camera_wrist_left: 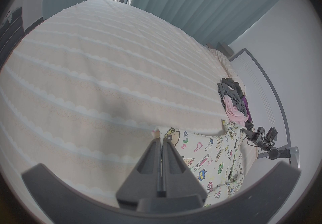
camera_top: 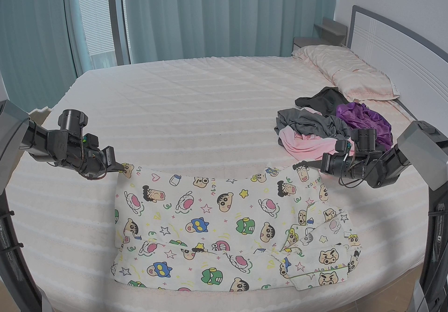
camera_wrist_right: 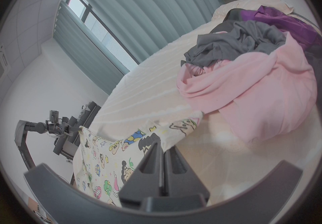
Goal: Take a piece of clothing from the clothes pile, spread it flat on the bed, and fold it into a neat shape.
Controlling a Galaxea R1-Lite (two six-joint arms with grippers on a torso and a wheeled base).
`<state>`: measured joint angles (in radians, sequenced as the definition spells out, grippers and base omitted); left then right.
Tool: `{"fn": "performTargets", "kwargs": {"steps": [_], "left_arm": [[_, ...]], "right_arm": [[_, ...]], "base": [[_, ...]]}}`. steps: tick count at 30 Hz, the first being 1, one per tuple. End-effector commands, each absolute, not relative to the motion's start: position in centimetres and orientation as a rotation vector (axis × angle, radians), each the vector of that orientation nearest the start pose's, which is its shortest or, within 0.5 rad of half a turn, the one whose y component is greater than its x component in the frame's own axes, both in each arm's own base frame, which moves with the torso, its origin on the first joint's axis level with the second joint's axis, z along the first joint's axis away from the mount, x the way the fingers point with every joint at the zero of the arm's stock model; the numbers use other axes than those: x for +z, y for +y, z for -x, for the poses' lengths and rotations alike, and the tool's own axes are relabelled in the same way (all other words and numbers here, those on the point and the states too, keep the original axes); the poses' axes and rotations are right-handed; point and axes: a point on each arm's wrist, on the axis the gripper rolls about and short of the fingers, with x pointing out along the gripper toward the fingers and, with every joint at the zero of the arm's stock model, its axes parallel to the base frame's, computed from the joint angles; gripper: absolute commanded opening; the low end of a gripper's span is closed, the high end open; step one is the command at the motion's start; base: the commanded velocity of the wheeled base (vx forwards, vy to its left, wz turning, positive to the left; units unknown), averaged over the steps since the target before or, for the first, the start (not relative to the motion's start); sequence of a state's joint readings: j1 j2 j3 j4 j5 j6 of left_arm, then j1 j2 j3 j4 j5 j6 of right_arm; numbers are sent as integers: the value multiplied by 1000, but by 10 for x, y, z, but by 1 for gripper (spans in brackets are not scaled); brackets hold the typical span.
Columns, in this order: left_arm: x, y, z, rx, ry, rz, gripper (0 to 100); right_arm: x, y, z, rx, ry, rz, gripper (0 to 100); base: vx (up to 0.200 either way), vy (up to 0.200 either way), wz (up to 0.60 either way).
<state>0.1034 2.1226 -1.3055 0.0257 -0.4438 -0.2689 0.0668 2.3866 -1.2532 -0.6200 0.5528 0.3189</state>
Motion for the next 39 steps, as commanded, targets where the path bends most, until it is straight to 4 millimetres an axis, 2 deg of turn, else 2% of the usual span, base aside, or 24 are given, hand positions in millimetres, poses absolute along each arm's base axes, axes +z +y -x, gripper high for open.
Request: {"fn": "performTargets", "kwargs": {"steps": [1, 5, 11, 22, 26, 29, 34, 39], "left_arm": [[106, 32, -398, -210, 849, 478, 0], [107, 33, -401, -214, 822, 475, 0], [96, 35, -412, -194, 778, 518, 0], [82, 35, -416, -189, 806, 523, 0], [84, 35, -415, -197, 803, 521, 0], [85, 35, -414, -199, 803, 522, 0], [75, 37, -407, -219, 836, 458, 0], [75, 36, -405, -228, 835, 442, 0]], "right_arm": [[42, 35, -436, 524, 564, -442, 0], [41, 35, -435, 523, 558, -445, 0], [39, 39, -437, 528, 535, -444, 0], [41, 40, -440, 520, 523, -451, 0], [40, 41, -436, 519, 532, -446, 0], [50, 41, -435, 527, 511, -449, 0], [52, 40, -424, 522, 528, -445, 0], [57, 39, -415, 526, 535, -443, 0]], "base": [[0, 0, 0], [0, 0, 0], [0, 0, 0], [0, 0, 0], [0, 0, 0], [0, 0, 0], [0, 0, 0], [0, 0, 0]]}}
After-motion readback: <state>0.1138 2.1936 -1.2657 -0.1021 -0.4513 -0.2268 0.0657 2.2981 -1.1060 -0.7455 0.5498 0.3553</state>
